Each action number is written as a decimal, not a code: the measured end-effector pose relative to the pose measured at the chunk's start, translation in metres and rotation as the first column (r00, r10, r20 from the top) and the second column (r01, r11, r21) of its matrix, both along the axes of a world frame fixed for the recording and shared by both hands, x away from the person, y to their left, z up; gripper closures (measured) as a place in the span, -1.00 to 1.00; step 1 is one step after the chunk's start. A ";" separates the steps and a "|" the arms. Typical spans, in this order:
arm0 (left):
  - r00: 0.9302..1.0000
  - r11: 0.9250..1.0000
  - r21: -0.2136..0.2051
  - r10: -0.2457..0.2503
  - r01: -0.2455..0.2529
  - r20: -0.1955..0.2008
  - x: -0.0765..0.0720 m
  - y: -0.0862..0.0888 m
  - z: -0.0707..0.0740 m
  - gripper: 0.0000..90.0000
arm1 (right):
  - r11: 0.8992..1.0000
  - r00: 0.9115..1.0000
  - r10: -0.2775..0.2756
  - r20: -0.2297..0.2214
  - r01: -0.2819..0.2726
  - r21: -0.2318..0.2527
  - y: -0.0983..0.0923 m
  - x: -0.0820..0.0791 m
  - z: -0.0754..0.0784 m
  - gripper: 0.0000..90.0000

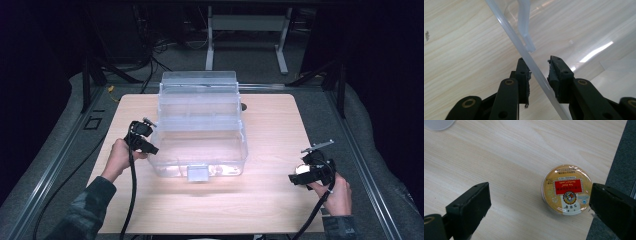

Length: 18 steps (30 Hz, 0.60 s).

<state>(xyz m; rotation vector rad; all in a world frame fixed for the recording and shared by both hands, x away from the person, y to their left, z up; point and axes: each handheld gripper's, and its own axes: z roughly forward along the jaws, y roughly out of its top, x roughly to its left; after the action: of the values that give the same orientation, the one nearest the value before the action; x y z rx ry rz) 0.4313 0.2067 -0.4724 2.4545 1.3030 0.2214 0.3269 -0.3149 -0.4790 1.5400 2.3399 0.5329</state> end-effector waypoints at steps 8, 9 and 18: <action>0.999 0.999 -0.004 -0.043 0.043 -0.003 0.004 -0.031 0.000 0.52 | 1.000 1.000 -0.016 -0.019 0.016 0.007 -0.007 0.002 -0.005 -0.90; 0.999 0.999 -0.008 -0.053 0.053 -0.006 0.004 -0.038 0.000 0.51 | 1.000 1.000 -0.017 -0.018 0.017 0.011 -0.008 0.002 -0.006 -0.90; 0.997 0.997 -0.036 -0.071 0.071 -0.002 0.005 -0.056 -0.001 0.49 | 1.000 0.999 -0.019 -0.033 0.019 0.020 -0.011 0.003 -0.010 -0.90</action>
<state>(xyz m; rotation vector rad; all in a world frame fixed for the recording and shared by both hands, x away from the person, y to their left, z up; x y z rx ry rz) 0.4360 0.1509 -0.4731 2.4670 1.2077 0.1745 0.3301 -0.3256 -0.4893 1.5898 2.3485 0.5324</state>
